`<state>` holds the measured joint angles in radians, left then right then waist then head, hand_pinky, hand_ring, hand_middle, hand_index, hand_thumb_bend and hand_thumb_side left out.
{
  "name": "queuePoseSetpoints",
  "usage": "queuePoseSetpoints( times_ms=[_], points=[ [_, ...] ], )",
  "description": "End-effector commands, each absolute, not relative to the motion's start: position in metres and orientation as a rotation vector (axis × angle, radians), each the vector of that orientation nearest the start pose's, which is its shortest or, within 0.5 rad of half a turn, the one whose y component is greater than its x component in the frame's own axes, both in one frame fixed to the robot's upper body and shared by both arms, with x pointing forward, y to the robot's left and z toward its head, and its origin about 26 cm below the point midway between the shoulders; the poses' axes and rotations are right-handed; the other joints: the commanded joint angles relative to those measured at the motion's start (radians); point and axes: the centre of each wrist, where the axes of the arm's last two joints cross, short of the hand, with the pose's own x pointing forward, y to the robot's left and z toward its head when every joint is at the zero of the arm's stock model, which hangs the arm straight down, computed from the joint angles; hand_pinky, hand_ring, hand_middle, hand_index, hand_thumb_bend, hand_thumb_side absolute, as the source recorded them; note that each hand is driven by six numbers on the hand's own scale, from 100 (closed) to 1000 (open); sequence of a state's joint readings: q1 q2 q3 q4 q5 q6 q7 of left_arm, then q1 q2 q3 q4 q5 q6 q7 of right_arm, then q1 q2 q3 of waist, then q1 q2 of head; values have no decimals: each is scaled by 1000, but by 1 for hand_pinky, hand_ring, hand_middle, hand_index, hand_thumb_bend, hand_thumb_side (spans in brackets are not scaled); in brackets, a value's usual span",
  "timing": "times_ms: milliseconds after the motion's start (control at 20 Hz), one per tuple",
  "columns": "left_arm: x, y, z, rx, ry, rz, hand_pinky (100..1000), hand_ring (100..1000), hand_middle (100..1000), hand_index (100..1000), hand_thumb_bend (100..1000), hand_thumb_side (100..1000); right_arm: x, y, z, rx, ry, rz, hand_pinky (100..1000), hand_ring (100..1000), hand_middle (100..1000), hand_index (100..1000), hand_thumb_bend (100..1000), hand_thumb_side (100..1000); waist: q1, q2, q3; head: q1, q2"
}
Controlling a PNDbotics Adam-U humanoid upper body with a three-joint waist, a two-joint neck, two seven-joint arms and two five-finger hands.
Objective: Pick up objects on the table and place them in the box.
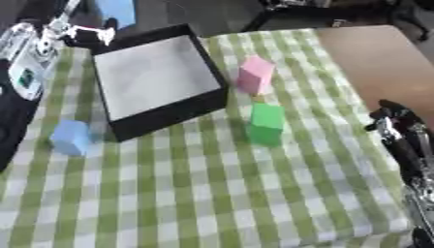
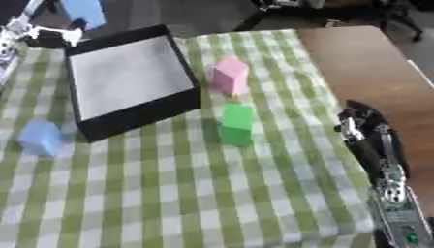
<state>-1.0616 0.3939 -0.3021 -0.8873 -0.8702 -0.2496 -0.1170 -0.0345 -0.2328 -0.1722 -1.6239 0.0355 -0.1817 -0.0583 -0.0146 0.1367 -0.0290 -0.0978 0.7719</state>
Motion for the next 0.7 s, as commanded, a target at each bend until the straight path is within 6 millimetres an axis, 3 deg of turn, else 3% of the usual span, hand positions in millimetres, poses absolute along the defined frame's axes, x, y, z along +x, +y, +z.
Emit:
queuePoseSetpoints(
  times_ms=[50, 200, 250, 300, 500, 700],
  points=[
    [492, 236, 228, 817, -1627, -1776, 721, 571, 588, 830, 185, 287, 282, -347, 42, -406, -1863, 82, 830, 554, 604, 804, 100, 554, 7, -34, 3, -5, -2],
    [493, 242, 217, 713, -1492, -1910, 742, 646, 682, 882, 406, 592, 282, -346, 42, -404, -1864, 82, 830, 554, 604, 804, 100, 554, 6, -34, 4, -7, -2],
    [494, 242, 214, 692, -1446, -1954, 767, 702, 743, 915, 583, 759, 282, -346, 42, -403, -1864, 82, 830, 554, 604, 804, 100, 555, 6, -34, 4, -7, -2],
    [494, 243, 212, 685, -1413, -1989, 786, 737, 778, 933, 683, 846, 282, -346, 42, -403, -1864, 83, 830, 554, 605, 805, 100, 554, 5, -35, 5, -7, -2],
    [492, 244, 214, 704, -1434, -1978, 833, 793, 848, 971, 822, 949, 282, -346, 42, -403, -1863, 82, 830, 554, 605, 805, 100, 554, 3, -36, 8, -8, -2],
    [489, 248, 223, 738, -1552, -1888, 847, 811, 876, 985, 833, 985, 282, -346, 41, -402, -1863, 81, 830, 554, 605, 805, 100, 554, 2, -38, 10, -8, -2]
  ],
)
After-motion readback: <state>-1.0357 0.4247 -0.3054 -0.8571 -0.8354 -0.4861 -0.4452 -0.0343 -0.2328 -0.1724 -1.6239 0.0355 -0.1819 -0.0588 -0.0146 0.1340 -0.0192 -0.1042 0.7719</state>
